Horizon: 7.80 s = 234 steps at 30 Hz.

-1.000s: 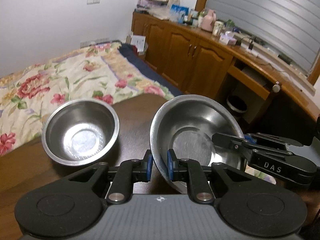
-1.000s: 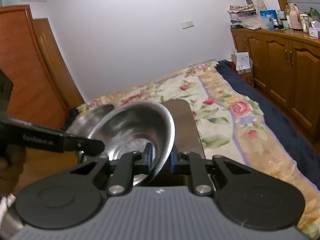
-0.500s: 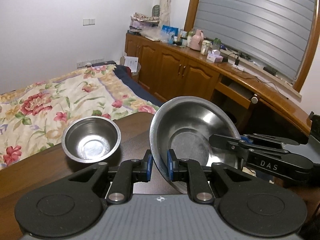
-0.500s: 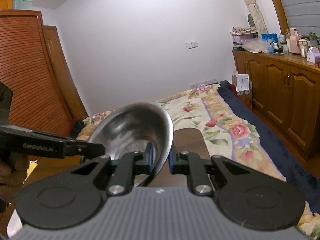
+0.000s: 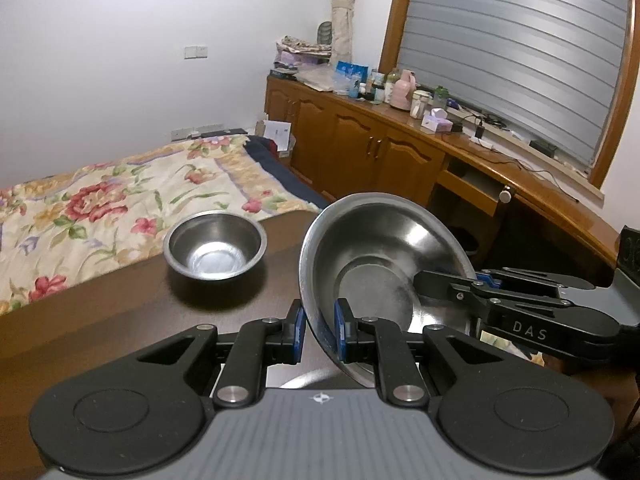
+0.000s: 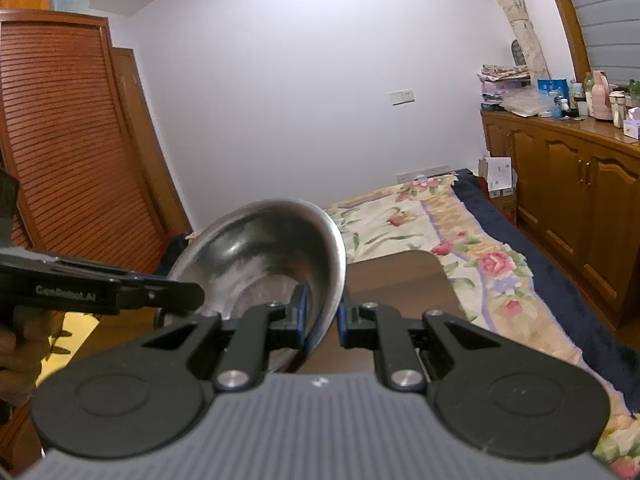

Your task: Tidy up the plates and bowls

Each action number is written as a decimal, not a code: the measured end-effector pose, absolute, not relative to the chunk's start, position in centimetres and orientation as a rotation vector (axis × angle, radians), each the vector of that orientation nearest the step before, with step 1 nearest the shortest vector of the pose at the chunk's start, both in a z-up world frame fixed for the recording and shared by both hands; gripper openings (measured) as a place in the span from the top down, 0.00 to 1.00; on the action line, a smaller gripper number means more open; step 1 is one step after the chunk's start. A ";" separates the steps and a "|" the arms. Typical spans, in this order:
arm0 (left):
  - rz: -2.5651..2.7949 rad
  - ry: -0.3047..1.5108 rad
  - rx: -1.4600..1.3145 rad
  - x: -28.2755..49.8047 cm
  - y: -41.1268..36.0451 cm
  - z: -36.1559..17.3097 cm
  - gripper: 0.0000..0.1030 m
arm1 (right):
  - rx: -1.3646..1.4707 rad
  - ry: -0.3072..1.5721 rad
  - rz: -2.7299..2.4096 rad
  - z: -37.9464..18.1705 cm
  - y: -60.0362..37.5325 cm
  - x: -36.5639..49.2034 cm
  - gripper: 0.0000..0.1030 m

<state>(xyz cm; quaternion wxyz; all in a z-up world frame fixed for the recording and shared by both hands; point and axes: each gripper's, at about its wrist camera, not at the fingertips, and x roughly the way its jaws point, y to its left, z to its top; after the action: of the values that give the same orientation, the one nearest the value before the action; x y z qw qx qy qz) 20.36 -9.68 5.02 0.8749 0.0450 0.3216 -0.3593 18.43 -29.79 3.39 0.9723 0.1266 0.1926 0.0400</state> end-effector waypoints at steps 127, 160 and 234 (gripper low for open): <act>-0.539 0.506 0.098 13.5 -2.8 1.6 0.08 | 0.002 0.322 0.057 1.6 -22.3 13.3 0.00; -0.442 0.612 0.079 29.9 -6.9 0.4 0.10 | 0.215 0.397 0.196 0.1 -29.8 27.1 0.12; -0.484 0.618 0.067 31.8 -10.0 2.2 0.83 | 0.242 0.490 0.274 -0.5 -27.9 34.0 0.83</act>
<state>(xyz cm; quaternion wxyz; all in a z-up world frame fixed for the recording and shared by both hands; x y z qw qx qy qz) 31.79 -10.01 2.24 0.9235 0.0327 0.3009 -0.2356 34.04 -27.86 -0.52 0.9537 0.1192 0.2411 0.1349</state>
